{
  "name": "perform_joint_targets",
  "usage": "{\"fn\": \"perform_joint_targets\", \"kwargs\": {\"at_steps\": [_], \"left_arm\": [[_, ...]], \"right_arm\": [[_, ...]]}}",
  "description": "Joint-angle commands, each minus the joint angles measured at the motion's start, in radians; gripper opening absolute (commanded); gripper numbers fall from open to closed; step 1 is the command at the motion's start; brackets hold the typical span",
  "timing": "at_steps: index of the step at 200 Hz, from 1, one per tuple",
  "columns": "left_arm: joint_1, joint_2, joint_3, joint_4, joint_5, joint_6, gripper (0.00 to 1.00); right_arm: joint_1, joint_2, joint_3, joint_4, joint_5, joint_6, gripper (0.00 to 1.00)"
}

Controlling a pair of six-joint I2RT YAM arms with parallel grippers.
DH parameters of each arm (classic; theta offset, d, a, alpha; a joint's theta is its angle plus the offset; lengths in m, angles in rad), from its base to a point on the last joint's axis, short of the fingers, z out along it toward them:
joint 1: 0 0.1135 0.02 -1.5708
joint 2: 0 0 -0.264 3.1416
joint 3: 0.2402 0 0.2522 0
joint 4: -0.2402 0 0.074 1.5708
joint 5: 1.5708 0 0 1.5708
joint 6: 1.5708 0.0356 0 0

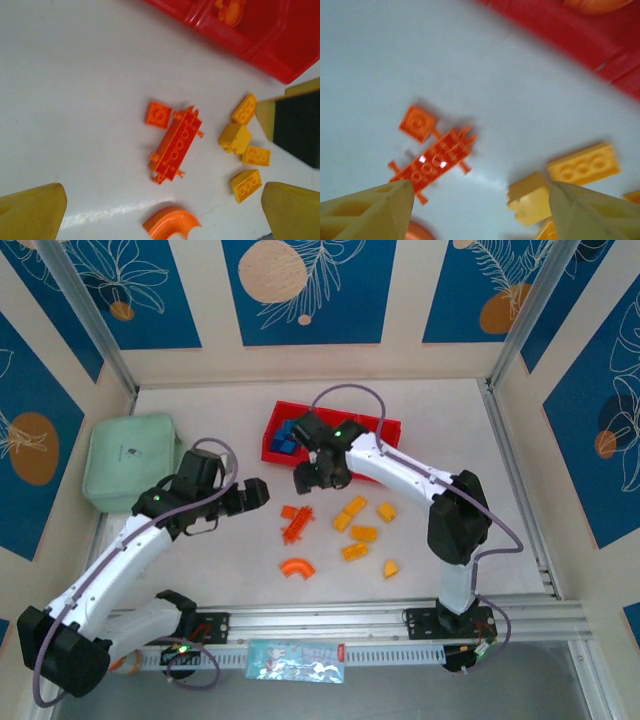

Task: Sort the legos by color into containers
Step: Pick up the lego from the bottom-center of the table.

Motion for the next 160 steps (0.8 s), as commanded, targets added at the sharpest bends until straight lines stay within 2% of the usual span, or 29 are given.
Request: {"fn": "perform_joint_targets", "kwargs": {"at_steps": [1, 36, 98, 160], "left_arm": [[0.013, -0.058, -0.057, -0.093, -0.001, -0.020, 0.99], [0.015, -0.150, -0.134, -0.132, -0.002, -0.053, 0.99], [0.016, -0.228, -0.155, -0.203, -0.033, -0.088, 0.99], [0.016, -0.243, -0.158, -0.208, -0.050, -0.101, 0.99]], "right_arm": [[0.069, -0.039, -0.067, 0.012, -0.067, 0.017, 0.74], [0.157, -0.070, -0.203, 0.050, -0.124, -0.020, 0.77], [0.270, -0.121, -0.404, 0.147, -0.185, -0.077, 0.78], [0.342, -0.056, -0.418, 0.192, -0.139, -0.097, 0.77]]}}
